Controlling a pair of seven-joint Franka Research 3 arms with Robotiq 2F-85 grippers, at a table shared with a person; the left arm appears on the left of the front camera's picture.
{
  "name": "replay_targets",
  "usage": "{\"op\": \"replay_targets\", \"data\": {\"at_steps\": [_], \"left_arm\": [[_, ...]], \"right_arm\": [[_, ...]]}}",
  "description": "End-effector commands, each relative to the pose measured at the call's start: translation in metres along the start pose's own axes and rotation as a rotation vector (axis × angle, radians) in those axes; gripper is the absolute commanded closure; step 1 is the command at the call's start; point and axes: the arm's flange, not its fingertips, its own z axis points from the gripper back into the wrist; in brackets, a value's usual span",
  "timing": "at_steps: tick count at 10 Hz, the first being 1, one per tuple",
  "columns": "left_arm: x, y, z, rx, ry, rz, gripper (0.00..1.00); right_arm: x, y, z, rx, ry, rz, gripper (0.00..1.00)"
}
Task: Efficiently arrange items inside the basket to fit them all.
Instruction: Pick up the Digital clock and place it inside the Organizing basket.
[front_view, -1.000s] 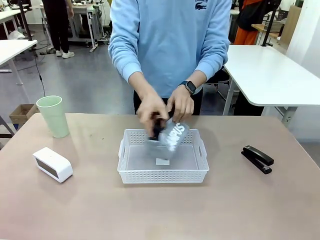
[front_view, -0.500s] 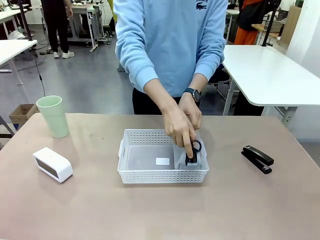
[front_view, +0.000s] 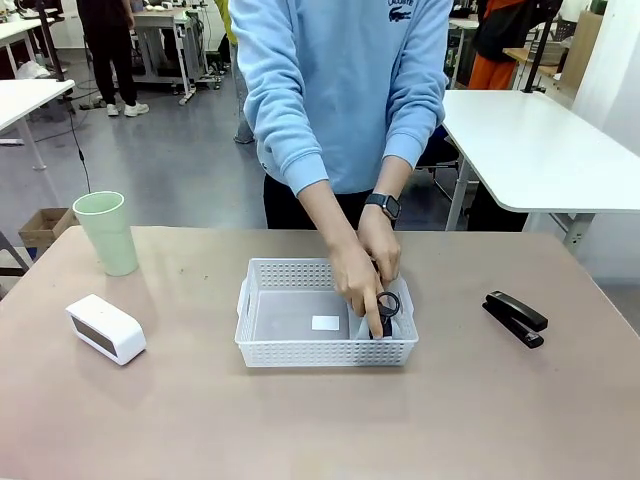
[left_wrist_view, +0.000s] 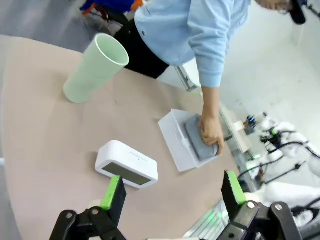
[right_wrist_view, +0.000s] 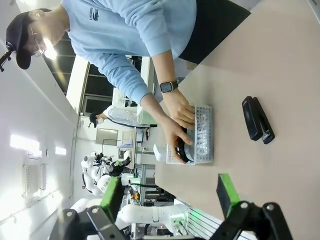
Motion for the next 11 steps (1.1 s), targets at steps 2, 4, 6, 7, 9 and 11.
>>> {"op": "replay_targets", "data": {"at_steps": [2, 4, 6, 7, 9, 11], "left_arm": [[0.002, -0.057, -0.056, 0.183, 0.24, -0.171, 0.0], [0.006, -0.084, -0.109, 0.373, 0.373, -0.264, 0.0], [0.005, -0.101, -0.156, 0.53, 0.452, -0.334, 0.0], [-0.001, -0.104, -0.174, 0.628, 0.495, -0.378, 0.0], [-0.019, -0.115, -0.202, 0.666, 0.676, -0.449, 0.0], [-0.03, -0.118, -0.212, 0.711, 0.745, -0.456, 0.0]], "right_arm": [[0.002, 0.001, 0.0, 0.022, -0.012, 0.028, 0.0], [0.002, 0.001, 0.0, 0.022, -0.012, 0.028, 0.0], [0.002, 0.001, 0.0, 0.022, -0.012, 0.028, 0.0], [0.002, 0.001, 0.0, 0.022, -0.012, 0.028, 0.0], [0.002, 0.001, 0.0, 0.022, -0.012, 0.028, 0.0], [0.002, 0.001, 0.0, 0.022, -0.012, 0.028, 0.0]]}}
